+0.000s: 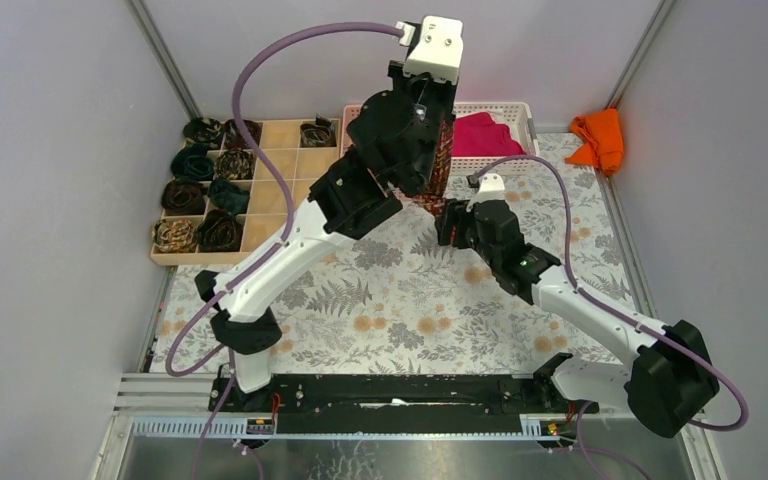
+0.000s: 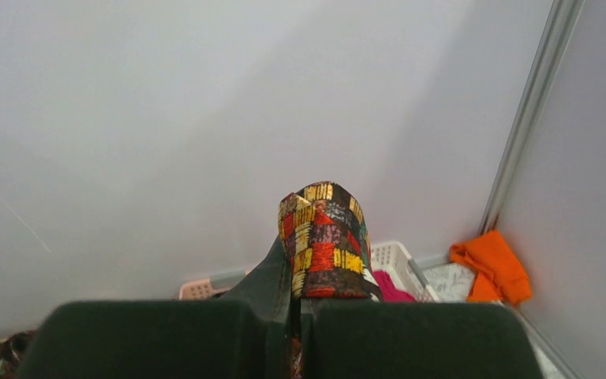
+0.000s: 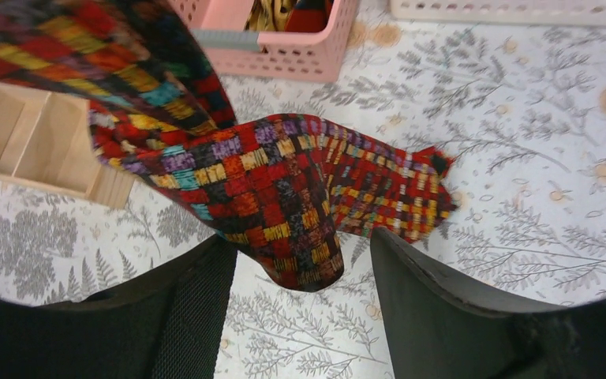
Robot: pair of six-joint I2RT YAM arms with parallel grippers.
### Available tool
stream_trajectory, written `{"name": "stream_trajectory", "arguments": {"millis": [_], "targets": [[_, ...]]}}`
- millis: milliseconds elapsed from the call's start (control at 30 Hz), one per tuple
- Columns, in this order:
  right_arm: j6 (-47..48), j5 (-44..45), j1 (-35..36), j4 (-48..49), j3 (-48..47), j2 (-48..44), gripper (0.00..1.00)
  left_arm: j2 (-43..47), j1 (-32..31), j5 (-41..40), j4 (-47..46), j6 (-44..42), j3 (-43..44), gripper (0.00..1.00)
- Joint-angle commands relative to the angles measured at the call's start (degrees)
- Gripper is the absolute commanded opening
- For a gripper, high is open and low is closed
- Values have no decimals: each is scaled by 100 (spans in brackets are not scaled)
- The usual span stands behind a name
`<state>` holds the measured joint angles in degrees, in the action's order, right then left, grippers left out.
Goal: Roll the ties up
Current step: Place the tie at the center of the board.
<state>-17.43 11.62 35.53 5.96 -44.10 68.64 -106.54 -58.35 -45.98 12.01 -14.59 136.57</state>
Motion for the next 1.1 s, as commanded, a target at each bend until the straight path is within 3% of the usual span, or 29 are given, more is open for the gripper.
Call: {"name": "stream_trajectory", "arguments": {"millis": [0, 233, 400, 567, 800, 1067], "targets": [[75, 676, 15, 321, -324, -297, 68, 368, -160, -425, -1183, -837, 216, 1], [293, 1152, 13, 350, -986, -417, 68, 480, -168, -940, -1579, -1429, -355, 1], [182, 1041, 21, 469, -1291, -409, 68, 234, -169, -1187, -1679, -1749, -274, 1], [115, 460, 18, 389, -1718, 74, 68, 86, -168, -1220, -1760, -1968, -123, 1], [-744, -925, 48, 703, -1881, 722, 65, 51, -168, -1169, -1853, -2060, -52, 1], [-1185, -2016, 266, 940, -1541, 1003, 62, -142, -160, -1235, -2190, -2412, 102, 1]]}}
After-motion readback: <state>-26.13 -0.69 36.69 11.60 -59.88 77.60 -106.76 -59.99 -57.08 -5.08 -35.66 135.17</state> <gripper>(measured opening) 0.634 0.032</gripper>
